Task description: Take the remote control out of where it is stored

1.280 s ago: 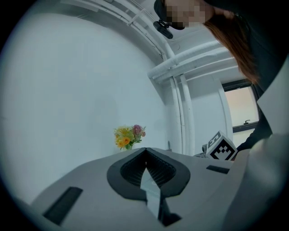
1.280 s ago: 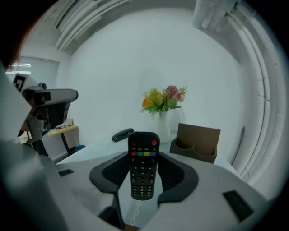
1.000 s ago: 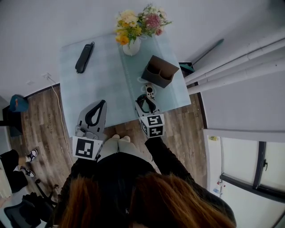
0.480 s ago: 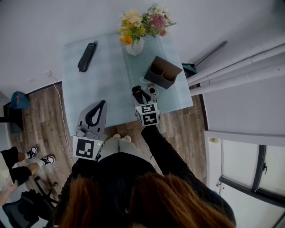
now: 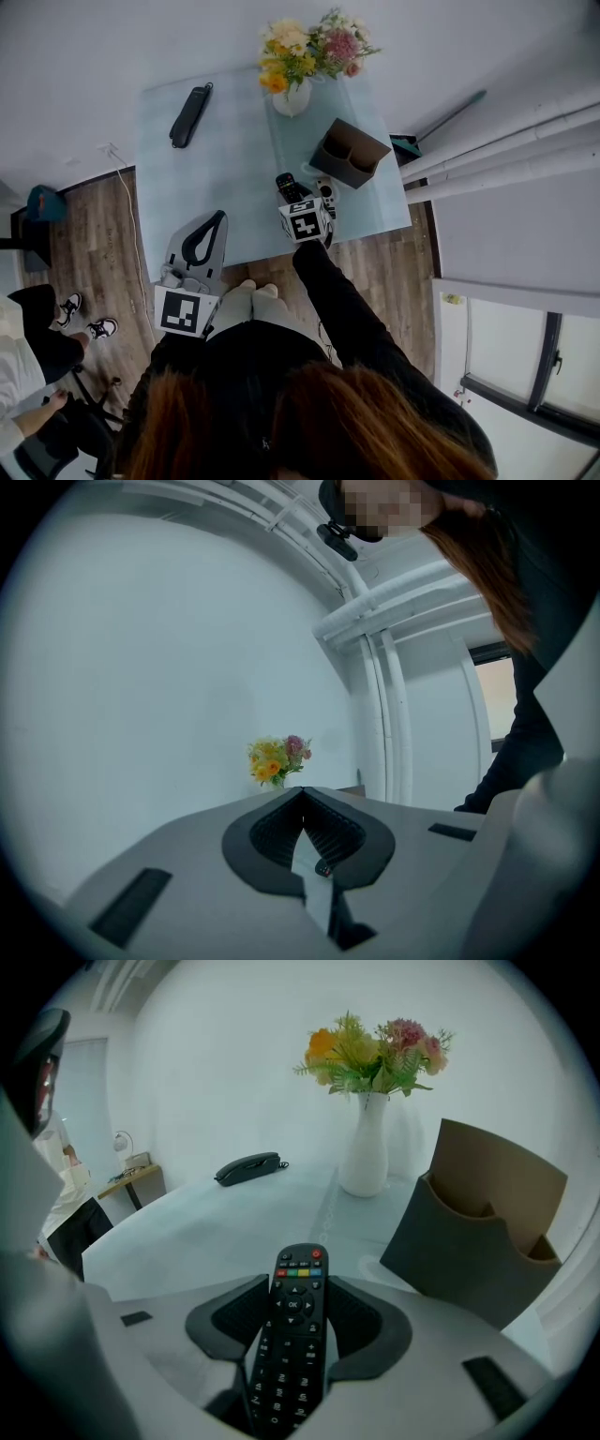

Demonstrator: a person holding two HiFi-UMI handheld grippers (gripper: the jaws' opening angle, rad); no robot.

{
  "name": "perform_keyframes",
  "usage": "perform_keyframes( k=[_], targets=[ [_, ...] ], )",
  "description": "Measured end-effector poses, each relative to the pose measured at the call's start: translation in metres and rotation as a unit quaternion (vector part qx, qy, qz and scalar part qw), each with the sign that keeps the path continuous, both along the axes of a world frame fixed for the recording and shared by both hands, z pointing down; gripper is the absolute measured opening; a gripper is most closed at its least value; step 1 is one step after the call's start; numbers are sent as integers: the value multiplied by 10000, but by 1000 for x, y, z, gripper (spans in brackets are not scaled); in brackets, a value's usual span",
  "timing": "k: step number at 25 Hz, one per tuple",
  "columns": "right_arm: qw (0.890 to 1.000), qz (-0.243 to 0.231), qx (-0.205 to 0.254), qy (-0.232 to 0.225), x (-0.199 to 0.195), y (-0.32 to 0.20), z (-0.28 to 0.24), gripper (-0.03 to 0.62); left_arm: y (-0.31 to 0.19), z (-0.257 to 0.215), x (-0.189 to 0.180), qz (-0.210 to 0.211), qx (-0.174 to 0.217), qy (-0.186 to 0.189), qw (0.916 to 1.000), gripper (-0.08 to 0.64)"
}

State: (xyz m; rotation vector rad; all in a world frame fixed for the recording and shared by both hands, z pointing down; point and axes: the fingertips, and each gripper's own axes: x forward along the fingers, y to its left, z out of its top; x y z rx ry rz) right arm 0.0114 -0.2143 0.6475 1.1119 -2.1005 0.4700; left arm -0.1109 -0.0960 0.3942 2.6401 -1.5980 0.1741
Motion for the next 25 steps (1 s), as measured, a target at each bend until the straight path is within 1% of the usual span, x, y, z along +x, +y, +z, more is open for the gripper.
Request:
perform_keyframes(
  k=[2, 4, 7, 13, 14, 15, 17, 18, 21, 25],
  targets=[
    [9999, 9, -99, 43, 0, -1, 6, 206, 1, 0, -1, -27, -2, -7, 10000, 5],
    [9999, -9, -106, 60, 0, -2, 9, 206, 1, -1, -1, -41, 7, -16, 10000, 5],
    [10000, -9, -52, 76, 0, -4, 5, 206, 1, -1, 0, -38, 9, -33, 10000, 5],
    [9998, 35, 148, -128, 2, -8, -2, 204, 4, -1, 4, 4, 16, -29, 10000, 5],
    [9997, 32, 213, -139, 3, -8, -6, 188, 4, -1, 5, 13, 18, -27, 10000, 5],
    [9995, 42, 284, -152, 4, -8, -11, 150, 4, -1, 6, 18, 23, -28, 10000, 5],
    [9990, 99, 399, -200, 7, -9, -17, 50, 4, -1, 7, 21, 25, -29, 10000, 5],
    [9986, 130, 438, -253, 8, -8, -20, 30, 4, -1, 7, 21, 25, -26, 10000, 5],
    [9966, 145, 694, -428, 9, -8, -36, 15, 4, -2, 8, 22, 29, -9, 10000, 5],
    [9889, -55, 1392, -516, 5, -2, -80, 15, 5, -3, 9, 43, 65, -2, 10000, 5]
  ],
)
